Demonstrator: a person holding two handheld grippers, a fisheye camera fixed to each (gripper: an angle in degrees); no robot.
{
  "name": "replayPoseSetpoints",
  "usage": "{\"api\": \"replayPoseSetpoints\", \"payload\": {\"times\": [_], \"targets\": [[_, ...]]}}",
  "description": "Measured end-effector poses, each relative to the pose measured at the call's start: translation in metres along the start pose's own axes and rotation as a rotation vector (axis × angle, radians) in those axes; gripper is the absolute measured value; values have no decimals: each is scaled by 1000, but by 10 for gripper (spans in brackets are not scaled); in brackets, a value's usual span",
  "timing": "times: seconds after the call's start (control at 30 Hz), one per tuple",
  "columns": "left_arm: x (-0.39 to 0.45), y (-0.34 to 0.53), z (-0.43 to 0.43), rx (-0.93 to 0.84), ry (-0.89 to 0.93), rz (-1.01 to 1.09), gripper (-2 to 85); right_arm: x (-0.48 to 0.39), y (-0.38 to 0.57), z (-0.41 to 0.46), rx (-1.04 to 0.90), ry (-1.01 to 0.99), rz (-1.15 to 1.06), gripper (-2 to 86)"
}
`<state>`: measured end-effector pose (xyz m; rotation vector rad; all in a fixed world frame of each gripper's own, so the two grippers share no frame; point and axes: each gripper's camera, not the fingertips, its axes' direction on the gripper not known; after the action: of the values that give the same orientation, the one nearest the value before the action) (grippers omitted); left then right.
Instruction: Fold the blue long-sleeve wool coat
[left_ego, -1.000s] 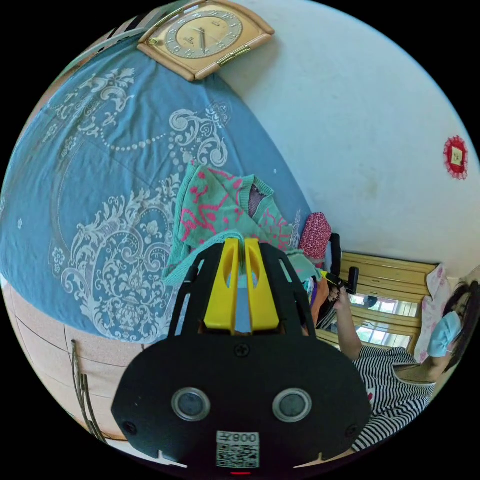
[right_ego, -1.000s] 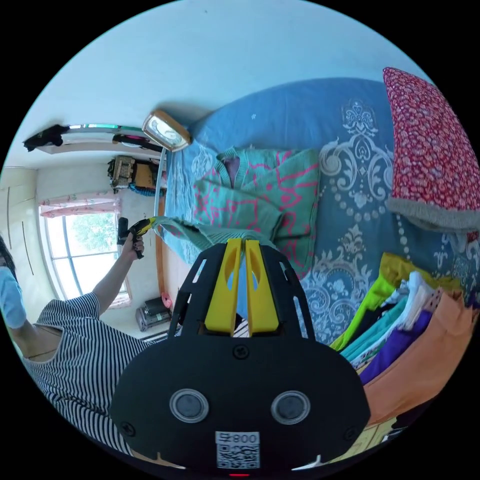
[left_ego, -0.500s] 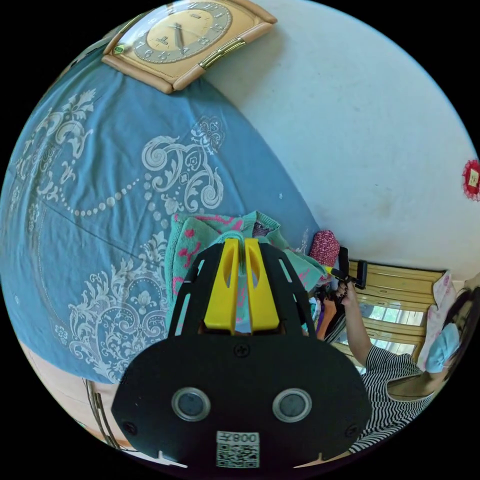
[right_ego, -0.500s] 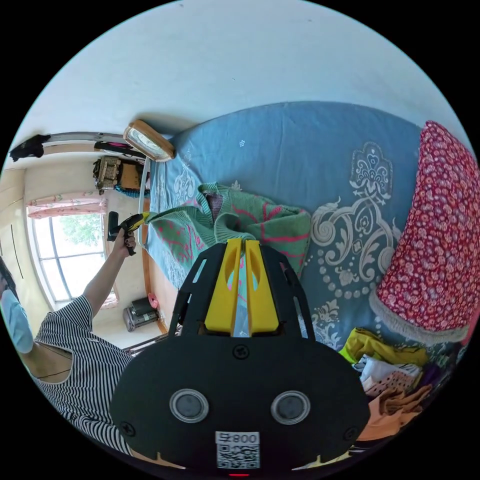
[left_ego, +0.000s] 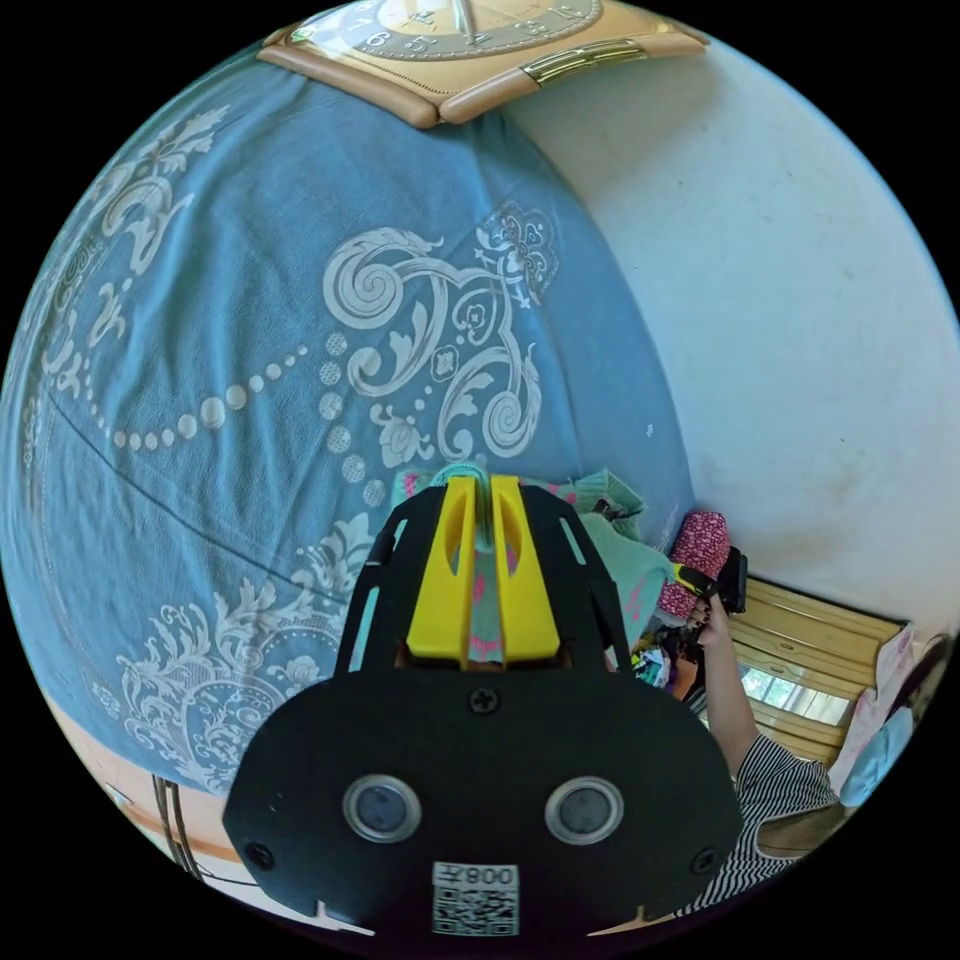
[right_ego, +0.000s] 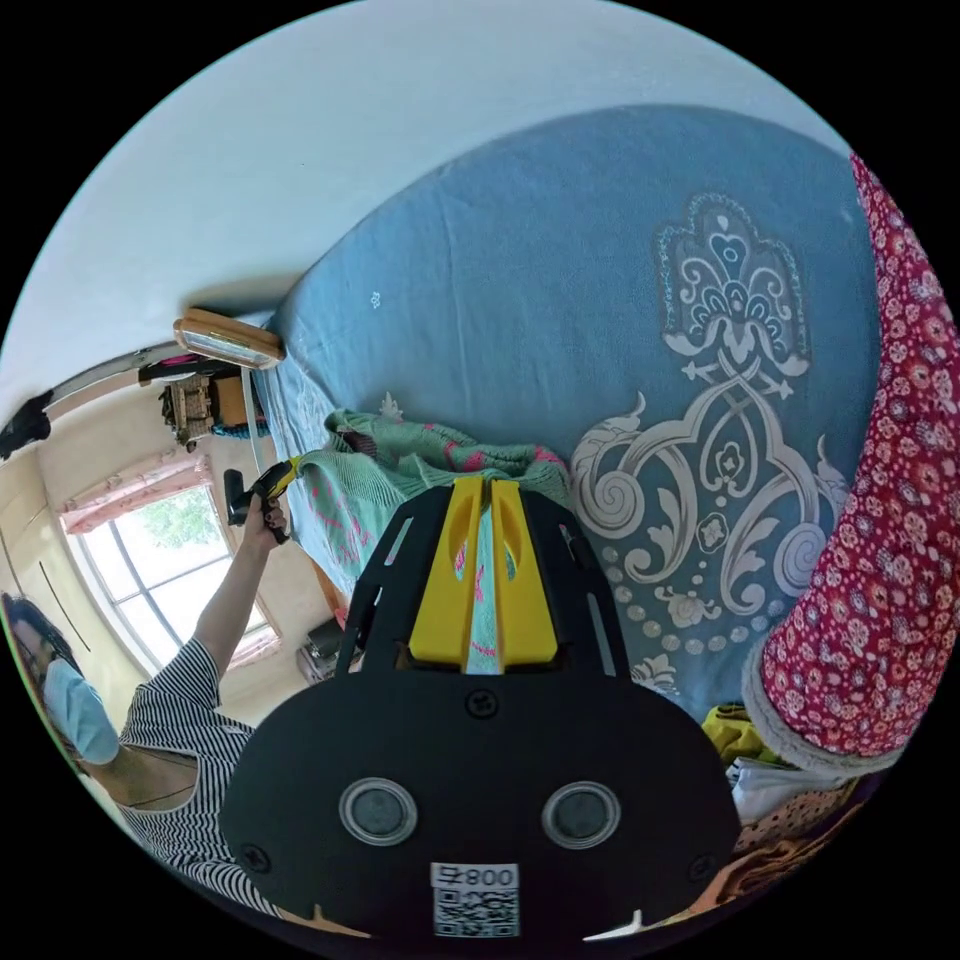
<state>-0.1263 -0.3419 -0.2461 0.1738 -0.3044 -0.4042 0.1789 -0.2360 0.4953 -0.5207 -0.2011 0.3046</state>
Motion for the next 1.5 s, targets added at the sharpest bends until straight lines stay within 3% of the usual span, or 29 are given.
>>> {"api": "replayPoseSetpoints", "payload": {"times": [0.37, 0.5, 0.8, 0.93, 1.17, 1.5], "targets": [[-20, -2, -5, 84, 155, 5, 52, 49, 17, 7, 69, -153, 12, 18], [-20, 7, -10, 125, 154, 12, 54, 52, 36, -14, 188, -179, 5, 14], [-12, 40, -30, 349, 98, -6, 48, -53, 87, 49, 108, 132, -242, 4], [-13, 53, -29, 260, 43, 33, 73, -58, 123, 60, 100, 243, -227, 11], [-32, 86, -1, 5, -87, 13, 114, -1, 190, 31, 127, 251, -41, 59], [-32, 109, 6, -40, -1, -7, 80, 33, 219, 56, 33, 197, 33, 77]]}}
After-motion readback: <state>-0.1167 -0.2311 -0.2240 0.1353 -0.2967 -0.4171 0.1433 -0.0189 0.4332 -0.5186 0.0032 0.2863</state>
